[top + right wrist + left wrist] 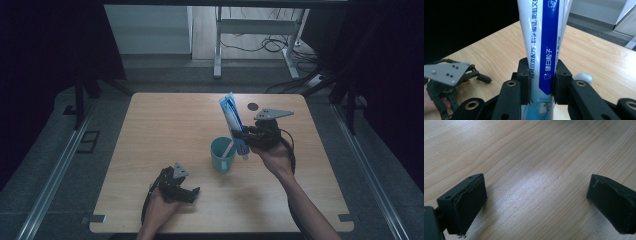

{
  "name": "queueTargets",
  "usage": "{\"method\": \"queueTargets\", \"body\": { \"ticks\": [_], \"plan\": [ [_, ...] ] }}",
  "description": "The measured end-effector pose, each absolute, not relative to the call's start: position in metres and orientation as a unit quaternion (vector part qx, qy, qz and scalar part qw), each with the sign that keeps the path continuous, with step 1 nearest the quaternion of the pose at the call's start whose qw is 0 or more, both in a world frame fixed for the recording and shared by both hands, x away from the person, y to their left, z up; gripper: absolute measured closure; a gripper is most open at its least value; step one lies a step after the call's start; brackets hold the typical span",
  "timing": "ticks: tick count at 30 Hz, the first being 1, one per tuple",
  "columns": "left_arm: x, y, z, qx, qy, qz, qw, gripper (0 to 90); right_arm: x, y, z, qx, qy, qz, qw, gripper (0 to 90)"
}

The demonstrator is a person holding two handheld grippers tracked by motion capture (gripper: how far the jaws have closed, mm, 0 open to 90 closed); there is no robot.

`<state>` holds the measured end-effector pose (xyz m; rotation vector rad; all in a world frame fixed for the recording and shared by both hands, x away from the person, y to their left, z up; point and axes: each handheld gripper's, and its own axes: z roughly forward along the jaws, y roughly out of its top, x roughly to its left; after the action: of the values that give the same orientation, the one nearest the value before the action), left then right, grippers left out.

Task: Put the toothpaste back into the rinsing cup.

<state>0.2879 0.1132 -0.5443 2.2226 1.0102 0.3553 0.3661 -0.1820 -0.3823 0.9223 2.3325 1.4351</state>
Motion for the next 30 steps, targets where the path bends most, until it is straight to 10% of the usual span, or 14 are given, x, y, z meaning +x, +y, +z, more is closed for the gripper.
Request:
{"method": "queueTargets", "body": {
  "ticks": [30],
  "plan": [
    [0.288,0.113,-0.544,0.85,0.386,0.136,0.331,2.7,0.381,-0.137,-0.393,0.304,0.794,0.508,0.139,71.3]
  ]
}}
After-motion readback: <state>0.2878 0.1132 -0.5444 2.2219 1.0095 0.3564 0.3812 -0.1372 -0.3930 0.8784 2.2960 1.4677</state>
